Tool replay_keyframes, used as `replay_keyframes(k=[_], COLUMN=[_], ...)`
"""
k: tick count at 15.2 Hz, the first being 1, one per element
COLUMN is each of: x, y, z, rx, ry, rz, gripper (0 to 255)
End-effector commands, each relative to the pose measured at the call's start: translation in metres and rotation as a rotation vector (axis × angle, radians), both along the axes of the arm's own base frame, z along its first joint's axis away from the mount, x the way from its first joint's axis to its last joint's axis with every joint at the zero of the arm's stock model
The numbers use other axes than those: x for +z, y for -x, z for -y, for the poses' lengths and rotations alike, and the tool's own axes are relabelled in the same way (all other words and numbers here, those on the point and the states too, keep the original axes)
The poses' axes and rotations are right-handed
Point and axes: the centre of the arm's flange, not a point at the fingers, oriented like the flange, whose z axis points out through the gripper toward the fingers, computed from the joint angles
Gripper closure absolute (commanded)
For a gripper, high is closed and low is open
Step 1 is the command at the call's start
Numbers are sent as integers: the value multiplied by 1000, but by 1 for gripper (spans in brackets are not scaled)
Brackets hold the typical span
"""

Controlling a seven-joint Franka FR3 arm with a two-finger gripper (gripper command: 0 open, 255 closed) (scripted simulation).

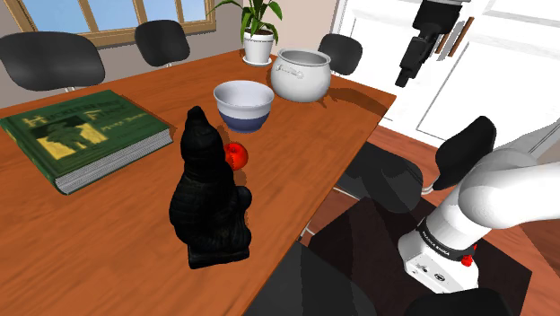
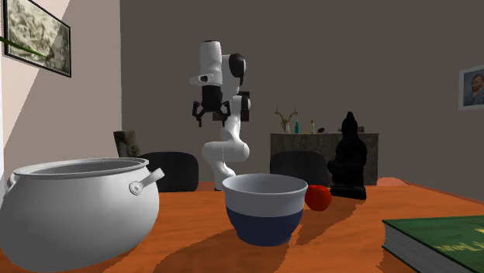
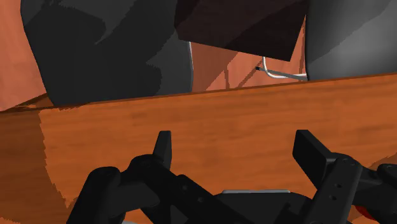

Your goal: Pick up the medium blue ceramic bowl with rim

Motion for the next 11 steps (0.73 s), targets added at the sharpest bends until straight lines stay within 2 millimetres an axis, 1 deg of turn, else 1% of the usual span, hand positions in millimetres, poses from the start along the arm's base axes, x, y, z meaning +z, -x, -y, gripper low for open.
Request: replay_keyframes(k=[1, 11], x=[0, -36], y=[0, -123], z=[0, -37], rx=[0, -3], ry=[0, -60], rz=[0, -33], gripper=[0, 0])
